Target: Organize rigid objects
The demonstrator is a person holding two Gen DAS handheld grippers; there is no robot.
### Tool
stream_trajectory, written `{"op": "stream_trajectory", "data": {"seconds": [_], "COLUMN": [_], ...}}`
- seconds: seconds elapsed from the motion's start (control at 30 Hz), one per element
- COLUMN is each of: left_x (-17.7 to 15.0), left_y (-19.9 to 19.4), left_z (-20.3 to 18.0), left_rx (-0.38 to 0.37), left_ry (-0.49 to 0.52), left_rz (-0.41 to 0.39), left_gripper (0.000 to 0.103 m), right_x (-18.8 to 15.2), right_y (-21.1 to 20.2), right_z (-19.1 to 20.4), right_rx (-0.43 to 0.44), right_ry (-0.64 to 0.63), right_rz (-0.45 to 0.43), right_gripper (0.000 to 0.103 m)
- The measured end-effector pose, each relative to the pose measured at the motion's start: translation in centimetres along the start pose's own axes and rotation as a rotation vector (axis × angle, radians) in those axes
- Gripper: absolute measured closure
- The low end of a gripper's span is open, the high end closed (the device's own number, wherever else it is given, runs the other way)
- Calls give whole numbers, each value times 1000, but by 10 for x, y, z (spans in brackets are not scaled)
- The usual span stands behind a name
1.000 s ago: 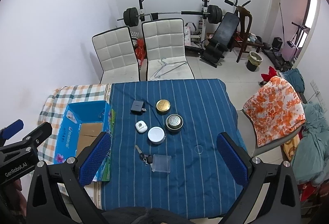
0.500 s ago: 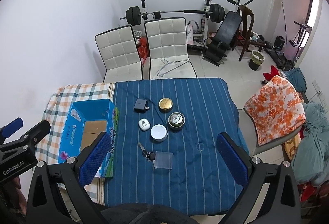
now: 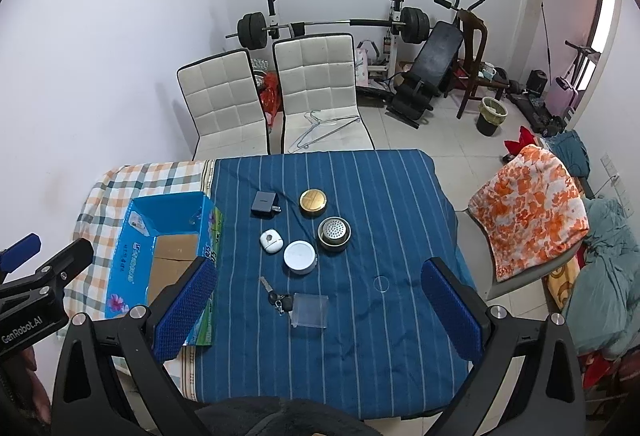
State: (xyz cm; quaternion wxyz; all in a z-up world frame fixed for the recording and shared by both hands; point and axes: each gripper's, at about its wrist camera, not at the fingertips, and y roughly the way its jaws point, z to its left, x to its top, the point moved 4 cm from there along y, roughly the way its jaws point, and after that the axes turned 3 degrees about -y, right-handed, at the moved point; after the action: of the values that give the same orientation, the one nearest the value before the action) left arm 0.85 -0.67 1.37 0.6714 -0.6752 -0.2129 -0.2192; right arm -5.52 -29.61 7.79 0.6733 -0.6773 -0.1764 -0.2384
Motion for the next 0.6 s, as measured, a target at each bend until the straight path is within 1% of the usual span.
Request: {"op": "stream_trajectory", "data": {"seconds": [0.2,0.6], "left_x": [1,1], "left_y": [0,1], "left_z": [1,1], "left_rx": [5,-2], "left_ry": [1,-2], "left_rz": [-1,-3], "left_gripper": [0,0], "right_x": [-1,-1], "right_y": [3,4], "right_z": [1,-1], "right_rx": [-15,-17], "right_ry": [-2,-9], "right_rz": [5,-1], "right_gripper": [0,0]}}
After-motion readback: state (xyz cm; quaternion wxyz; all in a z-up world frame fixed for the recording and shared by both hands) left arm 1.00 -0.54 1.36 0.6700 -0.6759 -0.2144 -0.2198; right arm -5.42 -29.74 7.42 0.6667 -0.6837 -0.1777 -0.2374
